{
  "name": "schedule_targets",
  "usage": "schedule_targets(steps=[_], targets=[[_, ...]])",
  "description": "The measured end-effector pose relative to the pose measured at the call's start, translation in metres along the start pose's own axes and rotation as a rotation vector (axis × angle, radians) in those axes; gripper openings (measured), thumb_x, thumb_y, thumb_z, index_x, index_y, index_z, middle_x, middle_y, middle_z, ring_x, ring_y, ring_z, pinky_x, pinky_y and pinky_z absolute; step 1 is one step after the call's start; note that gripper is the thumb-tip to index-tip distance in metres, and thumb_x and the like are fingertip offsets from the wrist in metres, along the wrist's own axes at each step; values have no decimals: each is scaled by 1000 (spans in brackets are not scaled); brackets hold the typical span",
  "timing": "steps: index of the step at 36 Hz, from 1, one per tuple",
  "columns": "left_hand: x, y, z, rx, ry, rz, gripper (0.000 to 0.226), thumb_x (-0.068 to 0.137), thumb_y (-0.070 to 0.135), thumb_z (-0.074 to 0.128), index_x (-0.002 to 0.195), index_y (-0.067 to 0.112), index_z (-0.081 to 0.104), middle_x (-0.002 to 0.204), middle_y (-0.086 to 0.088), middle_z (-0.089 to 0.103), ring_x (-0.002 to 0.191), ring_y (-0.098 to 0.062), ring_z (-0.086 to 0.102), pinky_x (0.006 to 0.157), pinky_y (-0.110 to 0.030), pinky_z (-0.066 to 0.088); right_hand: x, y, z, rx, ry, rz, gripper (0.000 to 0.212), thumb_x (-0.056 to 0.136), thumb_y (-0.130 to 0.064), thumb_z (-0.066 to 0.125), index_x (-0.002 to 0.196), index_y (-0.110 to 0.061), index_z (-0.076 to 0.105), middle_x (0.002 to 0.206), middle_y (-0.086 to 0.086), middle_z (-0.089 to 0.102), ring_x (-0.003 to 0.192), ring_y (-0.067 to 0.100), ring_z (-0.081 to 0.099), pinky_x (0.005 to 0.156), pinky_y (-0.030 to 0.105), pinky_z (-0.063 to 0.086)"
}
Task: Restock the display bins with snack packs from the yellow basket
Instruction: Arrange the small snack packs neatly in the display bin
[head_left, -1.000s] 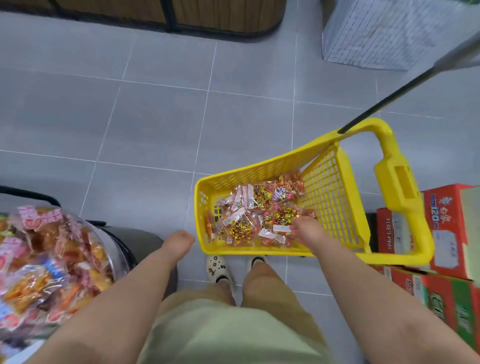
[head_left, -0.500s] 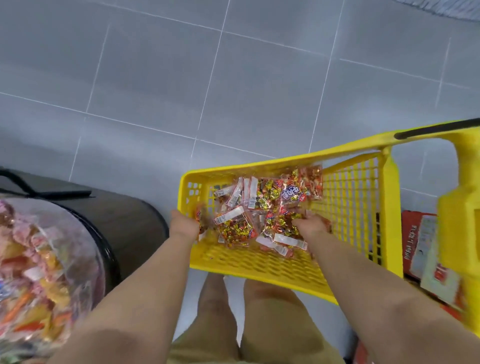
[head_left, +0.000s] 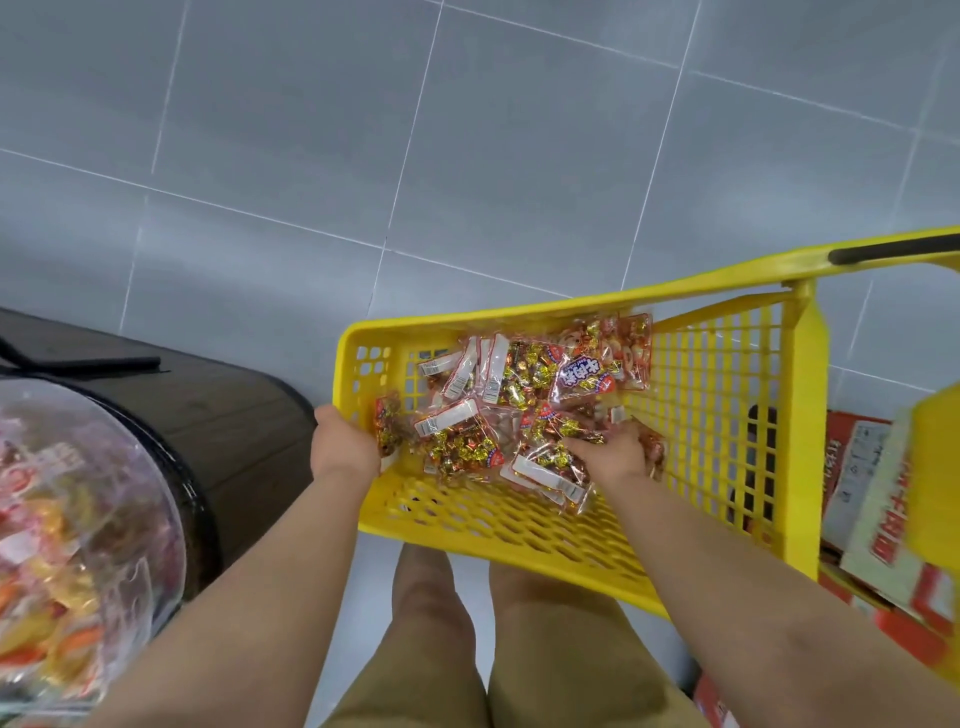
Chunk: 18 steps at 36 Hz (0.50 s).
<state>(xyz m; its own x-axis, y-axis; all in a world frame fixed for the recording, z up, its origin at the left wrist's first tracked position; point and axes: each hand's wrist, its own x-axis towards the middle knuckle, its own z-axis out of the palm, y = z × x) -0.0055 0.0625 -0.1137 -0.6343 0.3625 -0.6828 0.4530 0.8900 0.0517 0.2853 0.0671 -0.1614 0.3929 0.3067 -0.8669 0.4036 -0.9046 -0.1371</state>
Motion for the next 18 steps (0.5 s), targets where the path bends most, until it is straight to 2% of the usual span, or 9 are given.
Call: schedule_targets(steps=[4,7,8,10,12,14,15,18], targets=[[0,0,-6,-35,-51,-2,27,94,3,51,117,-4,37,113,-30,57,103,-48,56,70,-45,40,-24,-2,-11,96,67,-117,59,76,-30,78,121,-13,45,118,9,56,83,15,53,72,25,42],[-6,2,-6,-55,-39,-30,41,90,16,60,121,-4,41,123,-28,51,113,-45,50,84,-48,43,-50,-12,-25,321,71,-223,41,79,-27,75,105,-23,45,111,8,59,58,9,55,45,22,43],[-9,3,-5,-11,15,-22,48,87,22,65,122,-3,43,127,-26,48,118,-44,47,91,-49,42,-57,-17,-29,393,42,-249,37,80,-26,74,99,-28,44,109,8,60,56,11,57,44,25,46],[-21,8,-3,44,173,86,60,82,31,71,125,-2,45,133,-23,43,123,-43,40,97,-50,38,-71,-28,-34,490,-32,-277,36,81,-24,74,96,-32,42,105,3,61,70,12,63,61,34,55],[-36,15,-3,-62,228,304,61,80,31,74,127,1,50,132,-21,44,123,-40,39,100,-48,35,-79,-41,-34,516,-91,-233,39,80,-20,74,106,-25,44,103,1,61,88,16,66,76,43,56],[-49,20,-2,-177,90,558,55,79,27,73,126,7,55,131,-16,46,126,-33,39,105,-39,30,-85,-56,-32,533,-224,-74,43,82,-18,72,116,-13,46,110,12,61,94,31,66,77,53,55],[-56,22,-3,-207,-33,670,55,77,25,73,128,15,56,137,-9,43,132,-26,34,109,-33,26,-88,-63,-32,561,-338,15,39,85,-15,68,117,-6,49,107,16,64,88,32,68,70,50,57],[-71,26,-8,-230,-387,883,72,70,20,82,123,52,45,142,20,28,136,2,19,110,-12,14,-91,-77,-35,616,-625,204,17,89,-8,60,98,5,57,72,18,71,56,21,69,43,25,54]])
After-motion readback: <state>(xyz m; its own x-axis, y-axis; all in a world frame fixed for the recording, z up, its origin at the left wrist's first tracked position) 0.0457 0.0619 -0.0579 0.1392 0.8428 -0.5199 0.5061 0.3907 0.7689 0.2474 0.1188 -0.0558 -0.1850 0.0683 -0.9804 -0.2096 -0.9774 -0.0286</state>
